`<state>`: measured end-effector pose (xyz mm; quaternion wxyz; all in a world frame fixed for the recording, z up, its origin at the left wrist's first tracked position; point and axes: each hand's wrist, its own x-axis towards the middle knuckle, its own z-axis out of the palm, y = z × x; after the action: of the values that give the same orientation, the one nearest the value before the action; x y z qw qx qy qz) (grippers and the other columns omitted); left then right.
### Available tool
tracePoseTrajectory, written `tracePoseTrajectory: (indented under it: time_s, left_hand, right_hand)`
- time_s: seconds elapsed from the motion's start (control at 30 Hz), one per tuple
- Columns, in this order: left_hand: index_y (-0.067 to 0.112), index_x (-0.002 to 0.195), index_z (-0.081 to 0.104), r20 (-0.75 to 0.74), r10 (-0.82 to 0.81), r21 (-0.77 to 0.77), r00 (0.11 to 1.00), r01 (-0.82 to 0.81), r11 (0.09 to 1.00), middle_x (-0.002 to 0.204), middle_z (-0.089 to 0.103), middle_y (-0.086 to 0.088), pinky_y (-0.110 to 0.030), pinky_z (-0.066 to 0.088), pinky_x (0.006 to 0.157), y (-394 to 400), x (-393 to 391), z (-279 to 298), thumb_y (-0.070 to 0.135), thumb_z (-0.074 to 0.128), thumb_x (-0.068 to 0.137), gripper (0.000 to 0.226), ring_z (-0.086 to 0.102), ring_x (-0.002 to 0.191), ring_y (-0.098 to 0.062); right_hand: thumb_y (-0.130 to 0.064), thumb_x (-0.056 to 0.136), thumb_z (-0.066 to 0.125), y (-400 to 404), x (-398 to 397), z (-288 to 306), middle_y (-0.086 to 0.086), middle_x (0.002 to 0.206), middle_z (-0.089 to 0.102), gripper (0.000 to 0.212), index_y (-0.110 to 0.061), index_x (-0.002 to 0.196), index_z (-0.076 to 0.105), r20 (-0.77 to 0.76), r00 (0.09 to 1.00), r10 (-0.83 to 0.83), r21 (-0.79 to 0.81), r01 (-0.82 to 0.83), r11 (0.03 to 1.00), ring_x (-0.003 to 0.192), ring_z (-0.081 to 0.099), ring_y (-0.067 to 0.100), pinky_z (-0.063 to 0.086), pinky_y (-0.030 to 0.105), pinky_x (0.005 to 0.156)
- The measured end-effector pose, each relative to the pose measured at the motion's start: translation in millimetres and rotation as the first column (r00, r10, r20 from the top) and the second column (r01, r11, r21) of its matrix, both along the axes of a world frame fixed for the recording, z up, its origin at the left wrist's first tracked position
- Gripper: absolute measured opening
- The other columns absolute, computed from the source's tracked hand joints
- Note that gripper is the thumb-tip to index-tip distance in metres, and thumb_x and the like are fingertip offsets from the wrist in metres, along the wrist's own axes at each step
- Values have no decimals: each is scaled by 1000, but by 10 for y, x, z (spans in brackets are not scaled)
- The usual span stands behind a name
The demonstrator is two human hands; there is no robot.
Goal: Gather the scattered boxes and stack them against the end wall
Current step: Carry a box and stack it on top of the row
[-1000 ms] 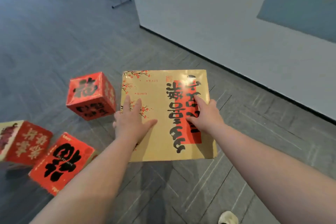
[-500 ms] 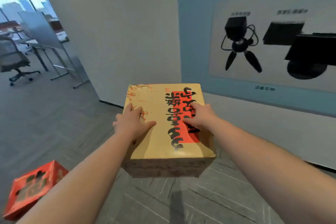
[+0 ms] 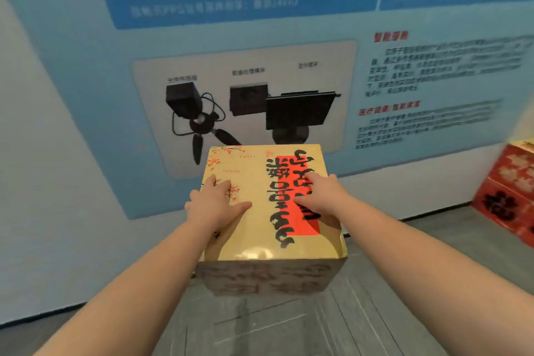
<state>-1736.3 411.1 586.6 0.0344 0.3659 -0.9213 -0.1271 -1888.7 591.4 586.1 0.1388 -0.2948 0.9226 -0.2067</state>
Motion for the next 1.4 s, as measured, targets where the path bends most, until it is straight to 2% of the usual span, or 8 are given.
tracePoseTrajectory:
  time_s: [0.1, 0.23, 0.47, 0.67, 1.03, 1.3, 1.4]
  left_hand:
    - [38, 141, 35, 13, -172, 35, 985, 171, 985, 157, 16, 4, -54, 33, 105, 57, -782, -17, 74, 54, 75, 77, 29, 132, -39]
    - [37, 142, 34, 45, -379, 44, 924, 377, 925, 157, 15, 3, -56, 32, 106, 429, -1721, -61, 74, 54, 75, 79, 26, 135, -40]
    - [37, 141, 36, 52, -610, 51, 791, 607, 793, 157, 16, 5, -52, 33, 104, 1488, -3148, -237, 75, 55, 74, 79, 31, 132, -38]
    - [36, 140, 38, 96, -672, 84, 734, 667, 740, 157, 16, 3, -51, 34, 104, 2392, -4276, -454, 73, 56, 74, 77, 32, 131, -40]
    - [37, 142, 36, 88, -749, 81, 657, 745, 662, 158, 14, 3, -52, 31, 105, 3707, -6368, -238, 73, 55, 75, 79, 29, 134, -38]
    - [36, 139, 39, 90, -849, 40, 521, 849, 526, 157, 16, 2, -53, 31, 104, 4622, -8343, -175, 75, 55, 74, 77, 30, 134, -39]
    - [37, 139, 40, 83, -889, 21, 449, 892, 452, 156, 19, 3, -53, 31, 104, 5016, -9172, -50, 75, 55, 74, 77, 31, 133, -39]
  right_hand:
    - [-47, 86, 62, 324, -406, 19, 14, 127, 52, 61, -22, 137, 40, 7, 986, -166, -1, 166, 986, 122, 42, 31, 41, 40, 102]
    - [-43, 86, 62, 920, -809, -8, 14, 123, 48, 53, -22, 132, 44, 49, 919, -391, -13, 392, 920, 116, 45, 30, 42, 38, 97]
    - [-51, 84, 62, 2070, -1630, -258, 16, 129, 47, 65, -26, 139, 39, 53, 777, -628, 40, 627, 778, 122, 44, 33, 42, 40, 96]
    - [-48, 86, 61, 2937, -2544, -397, 15, 126, 42, 59, -27, 137, 40, 103, 710, -697, 83, 692, 717, 111, 52, 32, 43, 38, 94]
    - [-51, 86, 61, 4239, -4402, -214, 17, 135, 37, 71, -30, 147, 30, 128, 617, -776, 73, 775, 628, 119, 48, 34, 43, 40, 100]
    - [-48, 87, 60, 5050, -5997, -249, 13, 132, 52, 67, -24, 144, 36, 95, 514, -853, 39, 854, 519, 130, 36, 30, 39, 41, 101]
    - [-47, 87, 60, 5364, -6648, -115, 13, 132, 51, 63, -25, 142, 39, 92, 436, -895, 24, 898, 440, 126, 40, 29, 39, 39, 99]
